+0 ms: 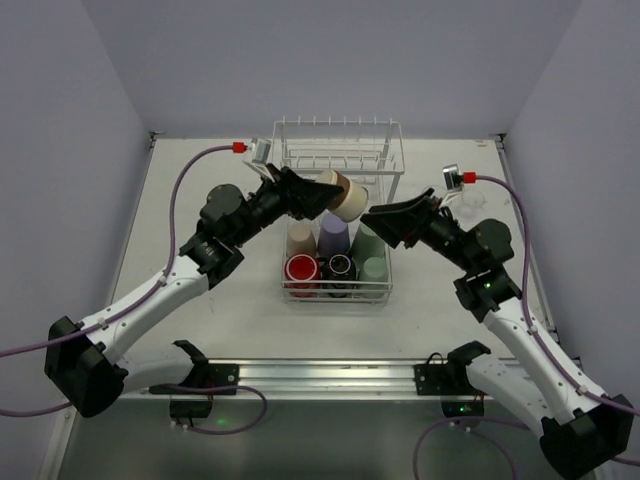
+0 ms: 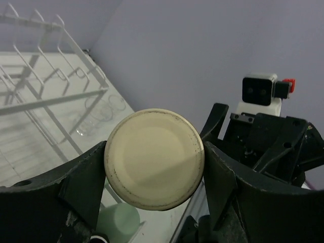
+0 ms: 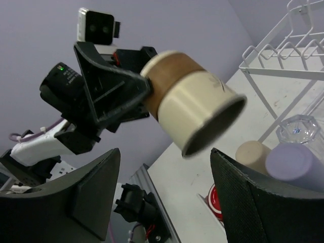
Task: Unload the cups from the dish rack
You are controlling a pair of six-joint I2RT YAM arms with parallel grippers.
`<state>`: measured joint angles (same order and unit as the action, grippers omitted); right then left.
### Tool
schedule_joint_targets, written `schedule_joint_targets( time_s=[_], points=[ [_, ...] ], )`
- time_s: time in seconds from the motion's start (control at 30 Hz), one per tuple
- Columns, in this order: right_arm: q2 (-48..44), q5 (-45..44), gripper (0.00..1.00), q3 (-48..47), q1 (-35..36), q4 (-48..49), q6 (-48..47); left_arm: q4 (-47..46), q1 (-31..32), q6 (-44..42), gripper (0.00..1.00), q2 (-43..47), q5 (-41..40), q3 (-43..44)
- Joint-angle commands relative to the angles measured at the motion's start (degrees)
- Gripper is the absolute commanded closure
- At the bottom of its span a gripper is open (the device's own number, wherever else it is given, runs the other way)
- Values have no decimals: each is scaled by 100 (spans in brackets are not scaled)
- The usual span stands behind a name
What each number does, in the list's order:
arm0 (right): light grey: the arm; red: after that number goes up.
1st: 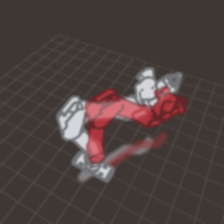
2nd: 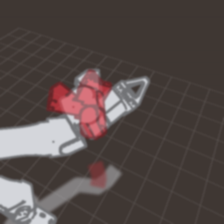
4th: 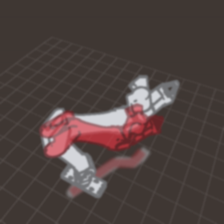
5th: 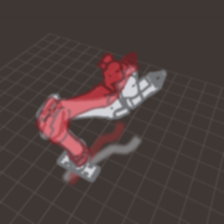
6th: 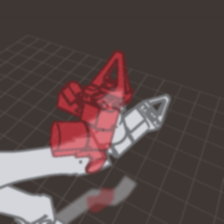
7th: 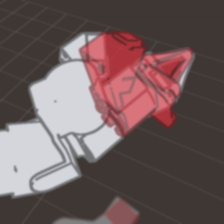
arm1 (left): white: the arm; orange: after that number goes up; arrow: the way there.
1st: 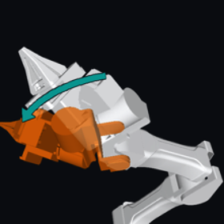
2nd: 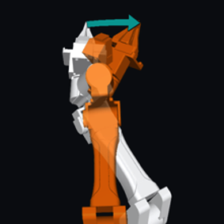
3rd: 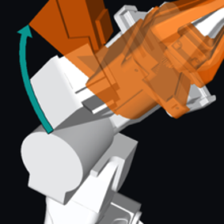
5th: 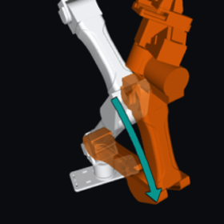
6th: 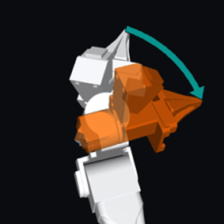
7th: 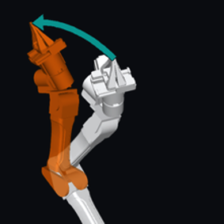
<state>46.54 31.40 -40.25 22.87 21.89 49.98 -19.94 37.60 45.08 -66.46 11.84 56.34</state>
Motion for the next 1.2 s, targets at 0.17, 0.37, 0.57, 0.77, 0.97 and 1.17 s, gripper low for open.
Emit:
schedule_joint_targets(
  time_s=[0.17, 0.37, 0.57, 0.77, 0.97, 1.17],
  points=[
    [390, -406, 28, -326, 437, 632, 47, -1969, 379, 923, 57, -78, 425, -386],
    [452, -468, 53, -238, 481, 1062, 214, -1979, 502, 898, 48, -139, 469, -475],
    [303, -582, 100, -202, 490, 1003, 58, -822, 502, 266, 3, 97, 311, -299],
    [-65, -1641, 100, -1054, 481, -2886, -1583, 1829, 502, -1412, 0, 686, -646, 499],
    [21, -3568, 100, -1538, 446, -5904, -2500, 3897, 502, -2661, 0, 1301, -1613, 309],
    [837, -4107, 100, -1679, -212, -6680, -2896, 4753, 511, -3040, 0, 1925, -2518, -526]
  ],
)
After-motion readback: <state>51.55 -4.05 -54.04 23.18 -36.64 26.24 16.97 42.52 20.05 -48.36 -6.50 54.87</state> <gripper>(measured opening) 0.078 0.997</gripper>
